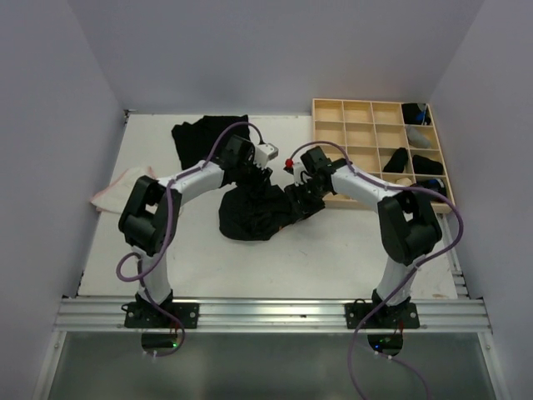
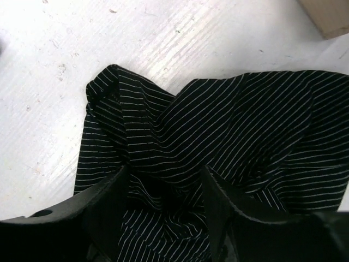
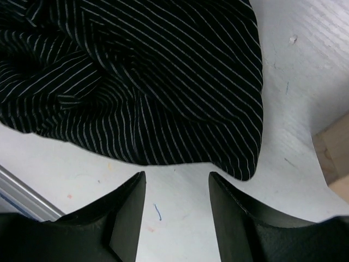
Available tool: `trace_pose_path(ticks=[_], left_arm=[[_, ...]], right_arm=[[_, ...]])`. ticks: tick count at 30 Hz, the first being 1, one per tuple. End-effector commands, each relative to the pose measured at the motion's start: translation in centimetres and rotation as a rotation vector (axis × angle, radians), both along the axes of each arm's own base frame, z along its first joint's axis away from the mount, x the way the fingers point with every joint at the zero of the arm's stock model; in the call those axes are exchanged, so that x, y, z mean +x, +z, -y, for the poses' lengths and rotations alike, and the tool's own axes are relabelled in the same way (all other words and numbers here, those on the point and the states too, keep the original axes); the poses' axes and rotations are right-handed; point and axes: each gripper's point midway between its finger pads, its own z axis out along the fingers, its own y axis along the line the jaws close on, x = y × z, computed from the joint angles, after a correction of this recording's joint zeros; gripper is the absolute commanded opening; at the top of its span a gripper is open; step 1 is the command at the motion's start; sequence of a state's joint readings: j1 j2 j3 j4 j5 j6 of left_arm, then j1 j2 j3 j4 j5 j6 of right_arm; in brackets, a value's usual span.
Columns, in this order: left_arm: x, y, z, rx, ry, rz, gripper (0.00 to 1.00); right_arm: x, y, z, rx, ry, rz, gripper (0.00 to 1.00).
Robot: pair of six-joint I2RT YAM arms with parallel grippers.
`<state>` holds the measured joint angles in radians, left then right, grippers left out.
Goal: Roll the underwear
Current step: Move the underwear to the center of the board
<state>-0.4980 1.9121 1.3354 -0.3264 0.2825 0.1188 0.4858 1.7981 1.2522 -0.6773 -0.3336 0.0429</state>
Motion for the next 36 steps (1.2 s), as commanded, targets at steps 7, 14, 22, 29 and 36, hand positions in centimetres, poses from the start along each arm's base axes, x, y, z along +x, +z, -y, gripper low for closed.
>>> trace_pose_path(ticks=[7, 14, 22, 29, 36], left_arm=[[2.0, 0.9, 0.7, -0.021, 0.053, 0.026, 0.13], [1.9, 6.0, -2.5, -0.098, 0.172, 0.131, 0.00], [1.7, 7.4, -8.8, -0.131, 0.350, 0.137, 0.00], [0.4, 4.5, -9.5, -0.075, 0.348, 0.066, 0.00], [0.3, 3.6, -10.5, -0.056, 0.361, 0.051, 0.00]], right_arm=[[1.5, -2.3, -2.0, 0.040, -0.015, -0.061, 0.50], [2.2, 0.9, -3.0, 0.142, -0.048, 0.049, 0.49], [1.8, 3.1, -5.9, 0.235, 0.101, 0.149, 0.50], [1.8, 3.7, -10.6, 0.212, 0.219, 0.295, 0.55], [2.4, 3.8, -14.4, 0.274, 0.224, 0.319, 0.56]])
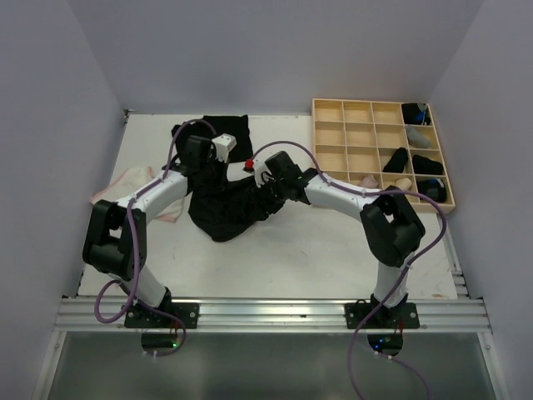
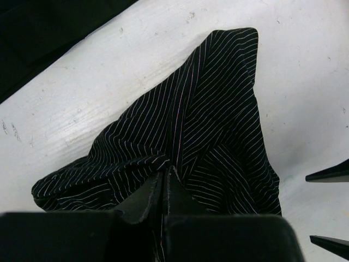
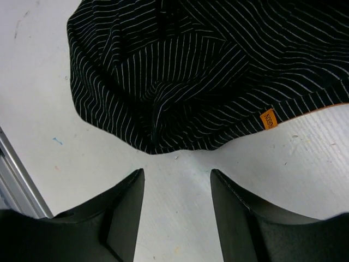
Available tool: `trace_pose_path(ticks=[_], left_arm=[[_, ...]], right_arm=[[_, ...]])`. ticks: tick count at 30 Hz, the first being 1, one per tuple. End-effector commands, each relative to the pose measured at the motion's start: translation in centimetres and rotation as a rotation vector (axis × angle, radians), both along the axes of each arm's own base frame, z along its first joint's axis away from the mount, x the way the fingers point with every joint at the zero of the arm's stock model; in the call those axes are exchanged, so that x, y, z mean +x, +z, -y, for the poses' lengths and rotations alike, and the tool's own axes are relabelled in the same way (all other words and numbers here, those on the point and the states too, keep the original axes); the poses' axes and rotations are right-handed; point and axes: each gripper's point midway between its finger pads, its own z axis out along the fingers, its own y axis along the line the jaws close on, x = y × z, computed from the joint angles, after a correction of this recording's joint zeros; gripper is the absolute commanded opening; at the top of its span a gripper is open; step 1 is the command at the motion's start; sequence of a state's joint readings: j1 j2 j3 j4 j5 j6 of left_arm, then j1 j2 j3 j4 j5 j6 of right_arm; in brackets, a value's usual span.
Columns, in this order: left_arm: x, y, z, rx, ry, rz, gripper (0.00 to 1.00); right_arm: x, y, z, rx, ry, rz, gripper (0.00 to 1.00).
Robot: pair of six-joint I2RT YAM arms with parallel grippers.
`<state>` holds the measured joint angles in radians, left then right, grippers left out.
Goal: Roll the underwear
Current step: Move the underwear to the center of the board
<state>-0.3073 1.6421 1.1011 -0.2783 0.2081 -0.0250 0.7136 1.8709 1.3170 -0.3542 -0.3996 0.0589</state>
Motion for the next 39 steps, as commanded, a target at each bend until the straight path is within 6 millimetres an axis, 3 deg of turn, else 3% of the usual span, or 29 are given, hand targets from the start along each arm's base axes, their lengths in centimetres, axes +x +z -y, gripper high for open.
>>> trace_pose_path(ticks=[1, 8, 11, 14, 17, 20, 21, 22, 24, 25, 27, 28, 31, 32, 33, 36, 39], left_arm=[[0.6, 0.4, -0.6, 0.000, 0.016, 0.022, 0.00], [0.6, 0.2, -0.9, -0.003, 0.010, 0.015, 0.00], [0.7, 0.3, -0.8, -0.009, 0.006, 0.017, 0.00], [0.9, 0.6, -0.9, -0.014, 0.003, 0.021, 0.00], [0.8, 0.7, -1.1, -0.004, -0.020, 0.035, 0.00], [0.7, 0.4, -0.9, -0.005, -0.034, 0.033, 0.00], [0.7, 0.3, -0.9, -0.007, -0.038, 0.030, 0.00], [0.7, 0.4, -0.8, -0.009, -0.040, 0.031, 0.00], [0.7, 0.7, -0.8, -0.015, -0.043, 0.038, 0.00], [0.6, 0.9, -0.8, -0.014, -0.044, 0.038, 0.00], [0.7, 2.0, -1.0, -0.012, -0.050, 0.063, 0.00], [0.6, 3.1, -1.0, -0.014, -0.060, 0.085, 0.00], [0.9, 7.5, -1.5, -0.021, -0.080, 0.188, 0.00], [1.2, 9.6, -1.4, -0.036, -0.102, 0.231, 0.00], [1.2, 11.3, -1.6, -0.023, -0.127, 0.275, 0.00], [0.1, 14.7, -1.2, -0.021, -0.228, 0.328, 0.00], [-1.6, 16.2, -0.8, -0.011, -0.327, 0.363, 0.00]], right_arm=[[2.2, 1.4, -2.1, 0.058, -0.016, 0.097, 0.56], [3.5, -0.7, -3.1, 0.017, 0.031, 0.137, 0.55], [3.8, -1.6, -2.9, -0.035, 0.068, 0.147, 0.54], [2.9, -3.2, -1.9, -0.073, 0.093, 0.123, 0.52], [2.5, -1.7, -1.6, -0.026, 0.111, 0.179, 0.53], [2.2, -1.9, -1.6, -0.027, 0.132, 0.175, 0.52], [2.3, -2.1, -1.7, -0.029, 0.134, 0.172, 0.49], [2.0, -3.2, -1.4, -0.056, 0.145, 0.143, 0.34], [2.5, -3.3, -1.5, -0.071, 0.144, 0.145, 0.14], [2.6, -2.9, -1.3, -0.075, 0.141, 0.144, 0.11], [3.2, -1.6, -0.7, -0.073, 0.119, 0.167, 0.03], [3.2, 0.7, -0.2, -0.060, 0.112, 0.194, 0.00], [4.1, 4.9, 2.0, -0.047, 0.080, 0.255, 0.00], [4.6, 7.9, 3.1, -0.023, 0.061, 0.305, 0.00], [4.6, 9.2, 3.7, -0.024, 0.068, 0.335, 0.00], [4.2, 13.6, 5.9, -0.023, 0.065, 0.428, 0.00], [2.8, 16.3, 7.4, -0.025, 0.088, 0.488, 0.00]])
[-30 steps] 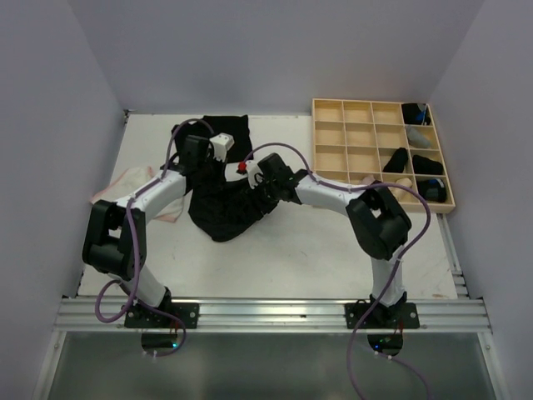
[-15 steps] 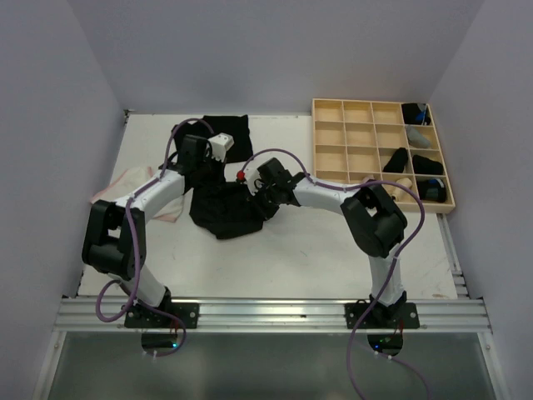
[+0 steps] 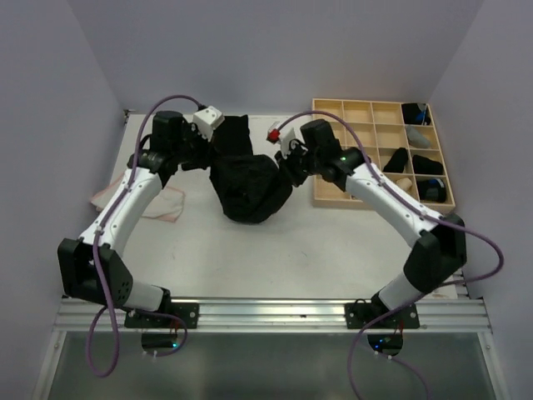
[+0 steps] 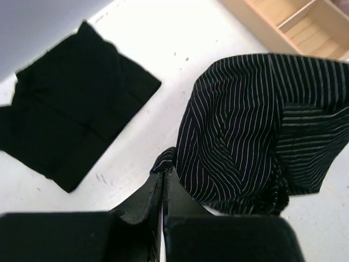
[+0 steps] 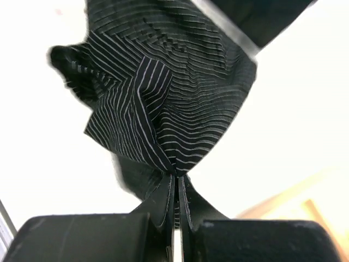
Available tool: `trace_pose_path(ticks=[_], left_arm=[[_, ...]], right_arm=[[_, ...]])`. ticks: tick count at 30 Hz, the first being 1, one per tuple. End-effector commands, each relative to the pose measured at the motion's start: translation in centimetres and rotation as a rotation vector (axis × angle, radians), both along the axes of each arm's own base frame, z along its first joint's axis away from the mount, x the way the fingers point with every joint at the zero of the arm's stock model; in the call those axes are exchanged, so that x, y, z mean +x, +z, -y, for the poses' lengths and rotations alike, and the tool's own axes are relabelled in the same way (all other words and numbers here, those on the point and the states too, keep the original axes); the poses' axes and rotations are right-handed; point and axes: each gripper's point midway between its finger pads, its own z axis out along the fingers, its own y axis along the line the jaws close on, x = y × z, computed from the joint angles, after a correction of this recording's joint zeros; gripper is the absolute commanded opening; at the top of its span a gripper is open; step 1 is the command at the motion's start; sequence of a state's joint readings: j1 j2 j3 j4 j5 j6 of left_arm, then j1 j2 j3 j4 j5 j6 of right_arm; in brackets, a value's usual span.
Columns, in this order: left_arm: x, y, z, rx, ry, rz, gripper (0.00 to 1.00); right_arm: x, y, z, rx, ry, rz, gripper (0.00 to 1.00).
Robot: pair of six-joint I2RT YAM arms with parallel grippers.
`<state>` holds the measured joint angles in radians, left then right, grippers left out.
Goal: Roll the underwear
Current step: Move the underwear to the center of the board
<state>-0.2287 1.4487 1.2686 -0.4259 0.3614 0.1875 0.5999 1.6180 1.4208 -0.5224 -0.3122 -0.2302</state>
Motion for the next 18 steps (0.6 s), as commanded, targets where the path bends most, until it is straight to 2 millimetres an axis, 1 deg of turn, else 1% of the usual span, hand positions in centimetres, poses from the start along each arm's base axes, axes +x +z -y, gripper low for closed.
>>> trace_pose_path(ticks=[1, 2, 3, 4, 5, 7, 8, 9, 10, 11, 12, 13, 14, 15, 16, 17, 18], left_arm=[[-3.1, 3.3, 0.6, 0.034, -0.179, 0.066, 0.00], [-3.5, 3.5, 0.6, 0.039, -0.196, 0.064, 0.00], [-3.9, 3.6, 0.5, 0.058, -0.217, 0.072, 0.00], [-4.6, 3.0, 0.4, 0.066, -0.228, 0.047, 0.00], [-4.9, 2.5, 0.3, 0.070, -0.234, 0.035, 0.00], [-5.2, 1.9, 0.3, 0.072, -0.238, 0.020, 0.00], [-5.2, 1.2, 0.1, 0.077, -0.225, 0.003, 0.00], [-4.7, 0.3, 0.0, 0.085, -0.208, -0.022, 0.00], [-4.3, 0.0, -0.2, 0.091, -0.195, -0.031, 0.00], [-4.0, 0.0, -0.2, 0.090, -0.195, -0.042, 0.00], [-3.9, -0.8, -0.2, 0.095, -0.207, -0.067, 0.00], [-4.4, -1.2, -0.3, 0.095, -0.220, -0.096, 0.00], [-5.2, -1.7, 0.0, 0.088, -0.262, -0.107, 0.00], [-6.1, -1.4, 0.1, 0.082, -0.285, -0.095, 0.00], [-7.4, -2.6, 0.0, 0.078, -0.309, -0.112, 0.00], [-8.3, -2.9, 0.1, 0.075, -0.347, -0.090, 0.00], [-9.6, -2.1, 0.0, 0.078, -0.368, -0.036, 0.00]], right_arm=[[-2.2, 4.5, 1.8, -0.028, 0.058, 0.107, 0.00], [-2.5, 4.7, 2.3, -0.037, 0.059, 0.119, 0.00], [-2.9, 5.6, 2.9, -0.043, 0.070, 0.157, 0.00], [-3.1, 5.1, 3.2, -0.058, 0.071, 0.156, 0.00], [-3.1, 5.1, 3.6, -0.065, 0.067, 0.162, 0.00], [-3.0, 4.2, 3.9, -0.091, 0.072, 0.161, 0.00], [-2.7, 3.8, 3.9, -0.100, 0.071, 0.159, 0.00], [-2.2, 3.6, 4.1, -0.125, 0.067, 0.172, 0.00], [-1.2, 3.4, 4.0, -0.143, 0.057, 0.186, 0.00], [-0.7, 3.3, 4.2, -0.153, 0.053, 0.197, 0.00], [-0.5, 3.2, 4.3, -0.167, 0.071, 0.213, 0.00], [-0.7, 2.7, 4.3, -0.172, 0.083, 0.201, 0.00], [-1.3, 2.8, 4.3, -0.167, 0.100, 0.196, 0.00], [-2.1, 2.7, 4.3, -0.159, 0.118, 0.182, 0.00], [-4.0, 1.3, 4.0, -0.154, 0.168, 0.126, 0.00], [-5.3, 1.6, 4.0, -0.138, 0.188, 0.131, 0.00], [-6.4, 1.0, 4.0, -0.138, 0.214, 0.114, 0.00]])
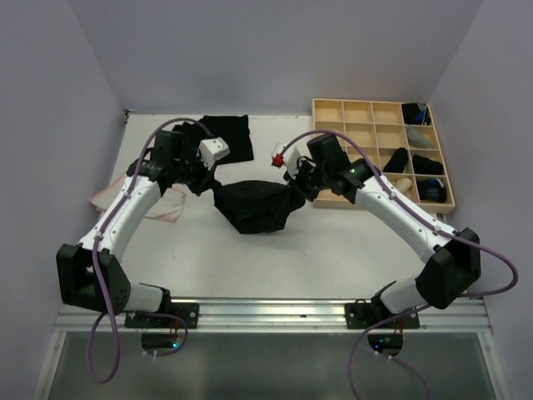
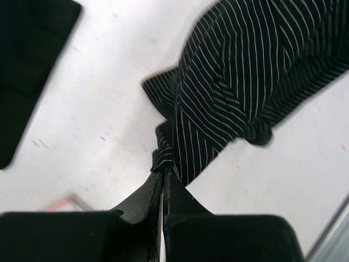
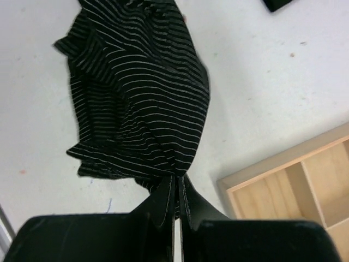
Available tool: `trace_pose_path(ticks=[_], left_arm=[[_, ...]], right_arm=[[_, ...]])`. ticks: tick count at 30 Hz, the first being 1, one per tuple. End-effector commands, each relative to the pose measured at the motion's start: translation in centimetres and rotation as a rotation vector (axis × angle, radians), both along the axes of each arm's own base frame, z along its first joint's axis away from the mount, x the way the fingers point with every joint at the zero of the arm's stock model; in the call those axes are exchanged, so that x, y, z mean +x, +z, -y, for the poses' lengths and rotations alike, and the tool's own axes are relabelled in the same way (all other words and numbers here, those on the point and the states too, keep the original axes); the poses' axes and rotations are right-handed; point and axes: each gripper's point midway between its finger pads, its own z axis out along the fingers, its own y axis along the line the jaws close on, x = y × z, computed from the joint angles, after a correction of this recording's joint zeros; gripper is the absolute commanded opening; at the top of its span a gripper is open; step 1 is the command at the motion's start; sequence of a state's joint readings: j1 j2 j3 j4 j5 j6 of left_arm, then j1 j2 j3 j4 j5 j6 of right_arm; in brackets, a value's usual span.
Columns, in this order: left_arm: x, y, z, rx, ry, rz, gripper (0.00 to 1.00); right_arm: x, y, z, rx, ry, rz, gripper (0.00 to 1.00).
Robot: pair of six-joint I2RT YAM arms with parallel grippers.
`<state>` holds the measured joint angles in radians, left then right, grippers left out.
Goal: Roll the underwear
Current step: Move the underwear to the center of the board
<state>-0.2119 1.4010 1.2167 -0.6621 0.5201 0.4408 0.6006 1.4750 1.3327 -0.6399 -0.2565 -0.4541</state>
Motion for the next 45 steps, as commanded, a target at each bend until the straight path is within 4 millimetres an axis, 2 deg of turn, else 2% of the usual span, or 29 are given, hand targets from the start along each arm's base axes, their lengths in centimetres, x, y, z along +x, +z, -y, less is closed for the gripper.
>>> trace_pose_path(ticks=[1, 2, 3, 4, 5, 6, 7, 8, 9, 10, 12, 14, 16, 17, 18, 19, 20, 21, 22, 24, 27, 30, 35, 37, 40, 41, 43, 44, 45], left_arm=[[-4.6, 0.7, 0.1, -0.030, -0.138, 0.083, 0.00], [-6.4, -1.8, -0.1, -0.021, -0.157, 0.043, 0.00], [-7.6, -1.9, -0.4, -0.008, -0.192, 0.081, 0.00], [-9.1, -3.1, -0.7, 0.004, -0.219, 0.048, 0.00], [-11.4, -5.1, -0.6, -0.006, -0.268, -0.006, 0.00], [-12.7, -5.5, -0.8, 0.013, -0.343, 0.028, 0.05], [-14.7, -6.6, -0.9, 0.010, -0.380, -0.025, 0.12], [-15.2, -6.8, -0.9, 0.040, -0.426, -0.007, 0.21], [-15.9, -6.6, -0.8, 0.046, -0.460, 0.012, 0.36], [-16.8, -6.6, -0.8, 0.040, -0.492, 0.003, 0.43], [-16.4, -5.5, -0.6, 0.033, -0.481, 0.047, 0.61], [-13.7, -3.7, -0.5, 0.039, -0.397, 0.102, 0.68], [-10.0, -1.9, -0.1, 0.037, -0.322, 0.178, 0.72], [-8.9, -3.0, 0.3, 0.026, -0.305, 0.112, 0.72], [-7.5, -1.8, 1.0, 0.006, -0.311, 0.119, 0.74], [-6.7, -1.9, 1.6, -0.008, -0.311, 0.091, 0.78], [-5.9, -3.4, 2.5, -0.028, -0.294, -0.002, 0.81], [-4.8, -2.8, 3.8, -0.047, -0.302, 0.019, 0.82], [-4.2, -3.9, 4.4, -0.058, -0.255, -0.030, 0.82], [-2.9, -3.8, 6.7, -0.087, -0.268, 0.020, 0.84], [-2.7, -5.3, 9.7, -0.080, -0.299, -0.017, 0.82], [-2.4, -7.1, 11.6, -0.098, -0.292, -0.096, 0.79], [-2.9, -11.6, 12.3, -0.023, -0.262, -0.200, 0.74], [-3.0, -12.8, 12.4, -0.001, -0.235, -0.232, 0.67], [-2.7, -14.4, 12.3, 0.020, -0.207, -0.271, 0.45], [-2.6, -14.5, 12.3, 0.024, -0.202, -0.274, 0.24], [-2.5, -14.0, 11.9, 0.029, -0.189, -0.266, 0.07], [-2.3, -12.3, 11.7, 0.012, -0.185, -0.225, 0.00], [-2.3, -12.1, 10.6, 0.001, -0.162, -0.217, 0.00]], right_arm=[[-5.5, -1.3, 0.4, -0.001, 0.135, -0.073, 0.00], [-6.8, -2.3, 0.5, -0.009, 0.157, -0.110, 0.00], [-8.0, -3.0, 0.8, -0.015, 0.180, -0.137, 0.00], [-10.2, -5.3, 1.8, -0.047, 0.206, -0.219, 0.00], [-11.9, -6.0, 1.7, -0.042, 0.250, -0.260, 0.00], [-13.2, -6.2, 2.1, -0.043, 0.294, -0.258, 0.00], [-15.5, -8.0, 3.0, -0.084, 0.339, -0.313, 0.00], [-16.4, -8.5, 3.5, -0.104, 0.363, -0.322, 0.01], [-17.1, -8.7, 4.0, -0.125, 0.397, -0.316, 0.12], [-18.1, -9.3, 5.1, -0.164, 0.411, -0.351, 0.18], [-18.0, -9.6, 6.0, -0.208, 0.386, -0.346, 0.39], [-17.1, -9.1, 6.0, -0.209, 0.333, -0.317, 0.52], [-16.2, -9.1, 5.3, -0.199, 0.277, -0.320, 0.54], [-15.9, -9.3, 5.1, -0.200, 0.250, -0.343, 0.54], [-15.1, -9.1, 4.8, -0.206, 0.222, -0.338, 0.53], [-14.9, -10.1, 4.8, -0.230, 0.201, -0.386, 0.52], [-14.8, -10.3, 4.7, -0.230, 0.185, -0.416, 0.49], [-14.9, -10.4, 4.6, -0.225, 0.177, -0.444, 0.49], [-14.9, -11.1, 4.7, -0.235, 0.161, -0.474, 0.48], [-14.5, -11.3, 4.9, -0.243, 0.143, -0.487, 0.48], [-14.8, -12.1, 5.3, -0.283, 0.155, -0.522, 0.50], [-14.8, -13.3, 5.9, -0.329, 0.162, -0.538, 0.50], [-15.2, -13.9, 6.6, -0.359, 0.186, -0.536, 0.51], [-15.1, -14.3, 6.7, -0.372, 0.186, -0.540, 0.49], [-15.1, -15.0, 6.8, -0.395, 0.208, -0.558, 0.47], [-15.0, -15.2, 6.9, -0.401, 0.207, -0.558, 0.47], [-14.2, -15.1, 6.7, -0.409, 0.198, -0.530, 0.45], [-13.9, -14.8, 6.6, -0.405, 0.193, -0.517, 0.45], [-13.2, -14.3, 6.2, -0.393, 0.184, -0.490, 0.44]])
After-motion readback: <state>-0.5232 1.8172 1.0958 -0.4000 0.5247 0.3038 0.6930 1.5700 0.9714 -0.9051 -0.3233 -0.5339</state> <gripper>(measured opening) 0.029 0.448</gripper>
